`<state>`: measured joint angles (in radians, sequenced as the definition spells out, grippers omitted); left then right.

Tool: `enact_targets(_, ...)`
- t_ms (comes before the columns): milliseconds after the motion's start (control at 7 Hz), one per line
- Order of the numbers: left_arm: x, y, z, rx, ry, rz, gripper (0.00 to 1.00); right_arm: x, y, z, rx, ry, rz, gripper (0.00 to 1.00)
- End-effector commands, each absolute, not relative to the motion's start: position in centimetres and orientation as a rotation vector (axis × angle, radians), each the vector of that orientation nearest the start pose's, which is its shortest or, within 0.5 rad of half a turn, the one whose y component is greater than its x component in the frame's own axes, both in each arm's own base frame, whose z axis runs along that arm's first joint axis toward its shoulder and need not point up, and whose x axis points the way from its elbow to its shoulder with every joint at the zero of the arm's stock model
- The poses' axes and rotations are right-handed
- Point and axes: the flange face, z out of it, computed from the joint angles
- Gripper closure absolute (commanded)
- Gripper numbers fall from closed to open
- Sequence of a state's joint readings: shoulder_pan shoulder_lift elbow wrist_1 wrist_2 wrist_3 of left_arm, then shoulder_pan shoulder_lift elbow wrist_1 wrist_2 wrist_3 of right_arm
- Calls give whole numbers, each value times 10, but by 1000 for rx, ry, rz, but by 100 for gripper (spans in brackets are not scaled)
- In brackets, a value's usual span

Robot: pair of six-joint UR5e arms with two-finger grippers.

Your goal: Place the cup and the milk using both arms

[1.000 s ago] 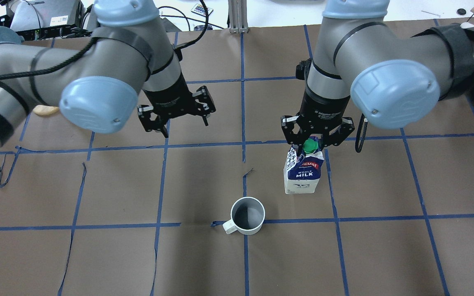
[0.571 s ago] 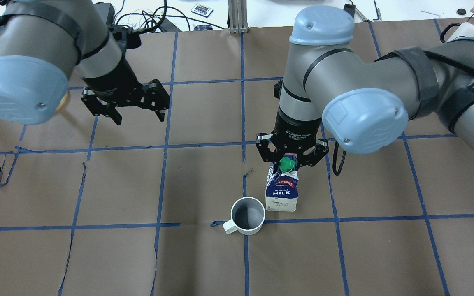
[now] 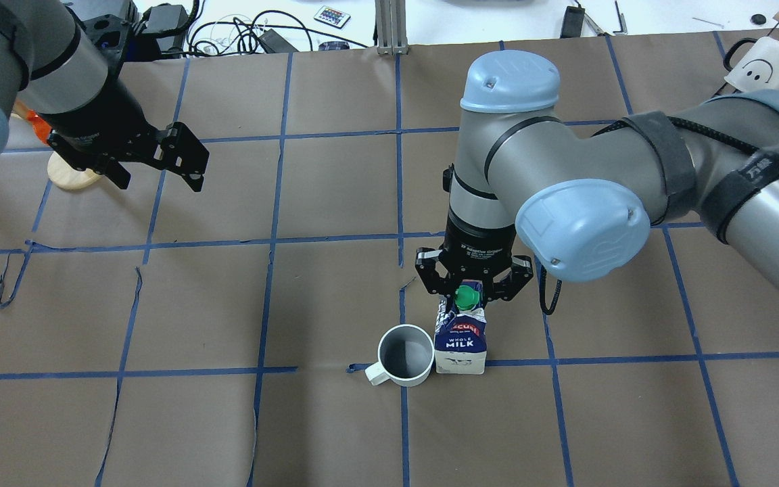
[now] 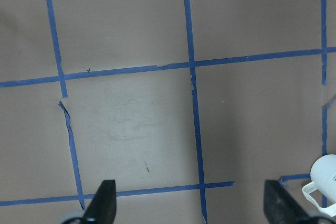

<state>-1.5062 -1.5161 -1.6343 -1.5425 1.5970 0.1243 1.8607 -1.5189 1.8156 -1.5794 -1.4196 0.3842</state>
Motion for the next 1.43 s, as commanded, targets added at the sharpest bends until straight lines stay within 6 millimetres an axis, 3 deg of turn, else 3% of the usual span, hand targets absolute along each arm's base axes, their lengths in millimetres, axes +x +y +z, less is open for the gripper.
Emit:
enact_targets(0,-111,-478,503,96,3048,13,0,274,-399,343,170,3047,519,79)
enact_targets(286,-140,-472,506,172,3112,11,0,274,-399,342,168,3055,516,30)
enact_targets(429,-143,-473,507,161,3134,5,0,272,-400,342,169,3061,514,6)
enact_targets(571,-145,-475,507,153,3156,-22,0,270,-404,345,164,3059,504,0)
enact_targets(857,-144,-476,506,91,3160,-49,0,265,-415,364,152,3059,452,0)
enact_targets(1000,-142,-477,504,-51,3163,-43,0,261,-432,397,158,3075,344,0)
enact_targets(1286,-139,-479,503,-60,3160,-38,0,238,-461,456,107,3083,157,0)
